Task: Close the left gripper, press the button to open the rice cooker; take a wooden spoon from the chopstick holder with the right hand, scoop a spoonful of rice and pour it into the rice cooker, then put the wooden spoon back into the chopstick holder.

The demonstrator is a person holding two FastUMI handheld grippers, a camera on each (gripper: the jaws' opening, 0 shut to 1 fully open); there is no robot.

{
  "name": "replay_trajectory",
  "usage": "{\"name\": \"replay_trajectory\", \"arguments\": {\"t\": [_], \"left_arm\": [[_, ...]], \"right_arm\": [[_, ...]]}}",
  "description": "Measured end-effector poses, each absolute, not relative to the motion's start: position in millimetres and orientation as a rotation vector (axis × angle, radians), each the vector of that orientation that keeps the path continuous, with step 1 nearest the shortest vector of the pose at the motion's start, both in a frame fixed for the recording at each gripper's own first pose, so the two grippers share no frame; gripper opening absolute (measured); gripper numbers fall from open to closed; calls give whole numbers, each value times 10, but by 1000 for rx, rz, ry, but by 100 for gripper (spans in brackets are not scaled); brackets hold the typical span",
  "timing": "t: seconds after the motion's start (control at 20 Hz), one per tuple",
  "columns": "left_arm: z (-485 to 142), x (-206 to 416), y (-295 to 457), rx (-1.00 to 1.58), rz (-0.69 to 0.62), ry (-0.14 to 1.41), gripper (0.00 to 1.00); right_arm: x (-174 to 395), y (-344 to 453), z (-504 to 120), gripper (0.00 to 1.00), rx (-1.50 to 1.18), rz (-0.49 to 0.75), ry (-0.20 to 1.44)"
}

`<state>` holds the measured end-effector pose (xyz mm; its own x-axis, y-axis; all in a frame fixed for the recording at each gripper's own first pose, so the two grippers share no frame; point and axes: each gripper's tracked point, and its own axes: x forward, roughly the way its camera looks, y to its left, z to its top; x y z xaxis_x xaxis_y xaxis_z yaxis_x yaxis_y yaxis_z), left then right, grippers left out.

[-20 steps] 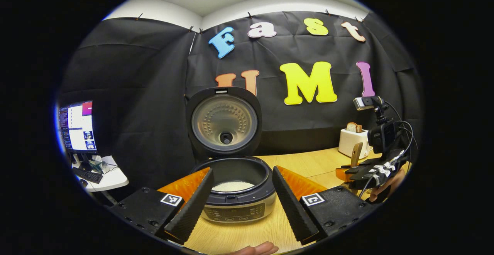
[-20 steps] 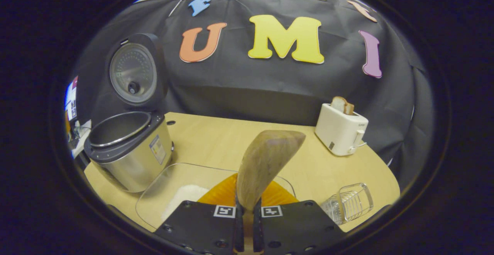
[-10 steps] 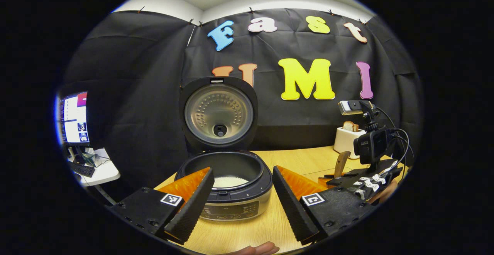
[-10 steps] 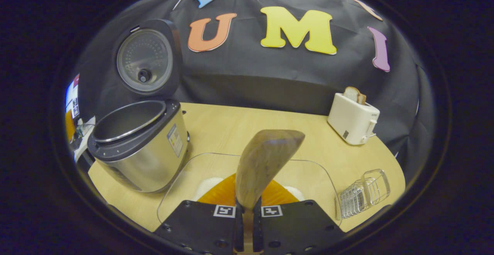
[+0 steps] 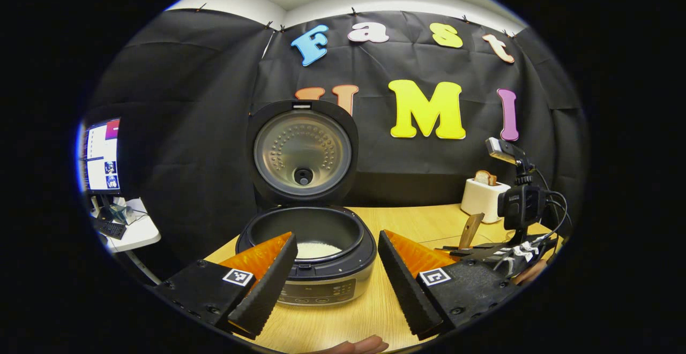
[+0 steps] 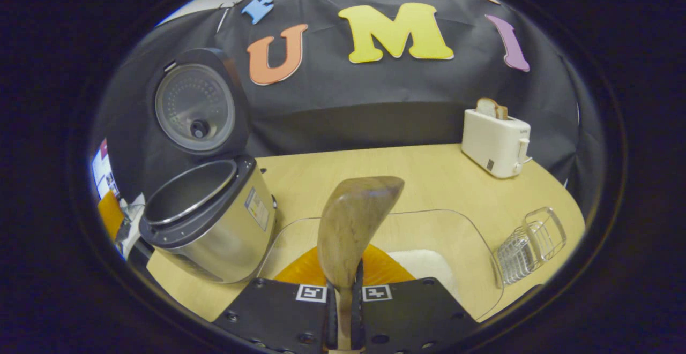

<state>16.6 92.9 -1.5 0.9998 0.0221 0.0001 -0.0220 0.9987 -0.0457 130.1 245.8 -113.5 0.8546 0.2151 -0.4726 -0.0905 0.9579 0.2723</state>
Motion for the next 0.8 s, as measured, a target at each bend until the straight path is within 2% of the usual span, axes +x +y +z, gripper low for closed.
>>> {"name": "replay_trajectory", "arguments": {"t": [0.3, 0.5, 0.75, 0.8], "left_arm": [[-55, 204, 947, -103, 11, 13, 96], [-65, 209, 997, -137, 22, 19, 96], [-60, 224, 932, -149, 9, 16, 96], [-52, 227, 908, -150, 4, 16, 96]], "right_arm": [[1322, 2382, -1238, 9, 536, 207, 574], [1359, 2126, -1371, 9, 724, 137, 597], [1375, 2056, -1370, 7, 693, 128, 561], [1371, 2015, -1352, 10, 697, 131, 551]]}}
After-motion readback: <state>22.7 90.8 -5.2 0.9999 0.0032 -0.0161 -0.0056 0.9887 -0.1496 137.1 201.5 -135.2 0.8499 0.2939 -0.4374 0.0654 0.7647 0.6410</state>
